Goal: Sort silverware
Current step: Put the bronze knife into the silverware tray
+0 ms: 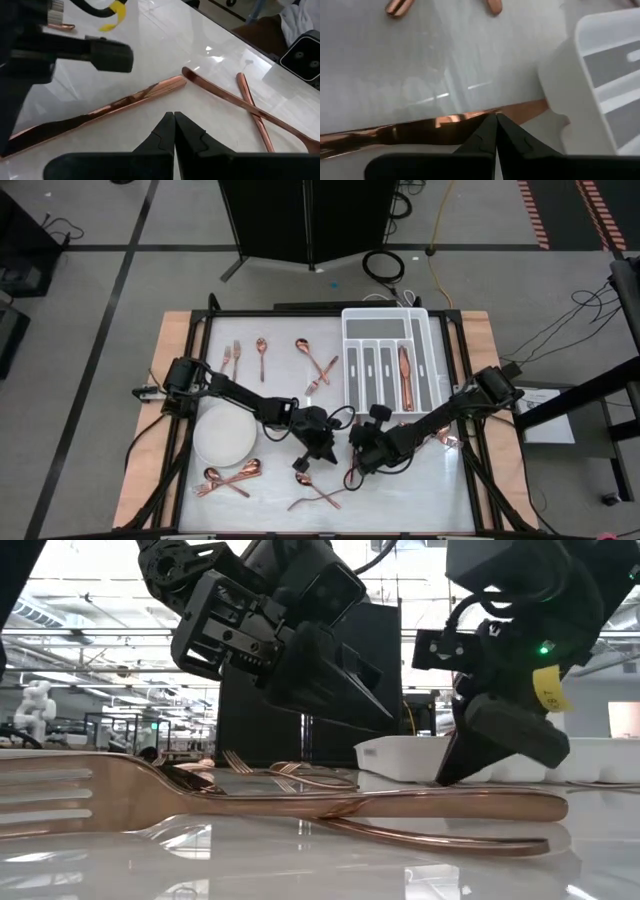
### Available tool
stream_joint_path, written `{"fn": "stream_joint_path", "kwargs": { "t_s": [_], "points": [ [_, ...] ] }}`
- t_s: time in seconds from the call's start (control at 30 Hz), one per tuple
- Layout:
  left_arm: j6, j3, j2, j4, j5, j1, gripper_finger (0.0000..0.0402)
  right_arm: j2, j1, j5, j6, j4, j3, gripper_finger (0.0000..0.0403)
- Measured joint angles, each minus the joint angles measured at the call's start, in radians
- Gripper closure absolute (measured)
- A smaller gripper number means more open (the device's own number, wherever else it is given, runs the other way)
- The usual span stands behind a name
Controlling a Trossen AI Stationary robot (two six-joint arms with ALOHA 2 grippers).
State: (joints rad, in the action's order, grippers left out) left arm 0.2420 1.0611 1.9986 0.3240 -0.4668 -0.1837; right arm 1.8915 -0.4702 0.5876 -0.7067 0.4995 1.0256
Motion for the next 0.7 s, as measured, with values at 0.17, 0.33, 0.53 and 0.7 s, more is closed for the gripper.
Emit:
{"fn": "stream_joint_path", "kwargs": {
  "t_s": [0.17, 0.33, 0.53, 0.7],
  "points": [
    [0.000, 0.000, 0.000, -0.001, 0.000, 0.000, 0.0402, -0.006, -0.012, -0.147, -0.190, 0.025, 0.005, 0.0403],
    [0.000, 0.000, 0.000, -0.004, 0.000, 0.000, 0.0402, -0.010, -0.054, -0.306, -0.462, 0.028, 0.008, 0.0403],
    [0.000, 0.000, 0.000, -0.026, 0.000, -0.002, 0.0402, -0.017, -0.102, -0.342, -0.722, 0.043, 0.008, 0.0403],
    [0.000, 0.000, 0.000, -0.035, 0.000, -0.002, 0.0402, -0.072, -0.137, -0.249, -0.689, 0.205, 0.072, 0.0403]
  ]
}}
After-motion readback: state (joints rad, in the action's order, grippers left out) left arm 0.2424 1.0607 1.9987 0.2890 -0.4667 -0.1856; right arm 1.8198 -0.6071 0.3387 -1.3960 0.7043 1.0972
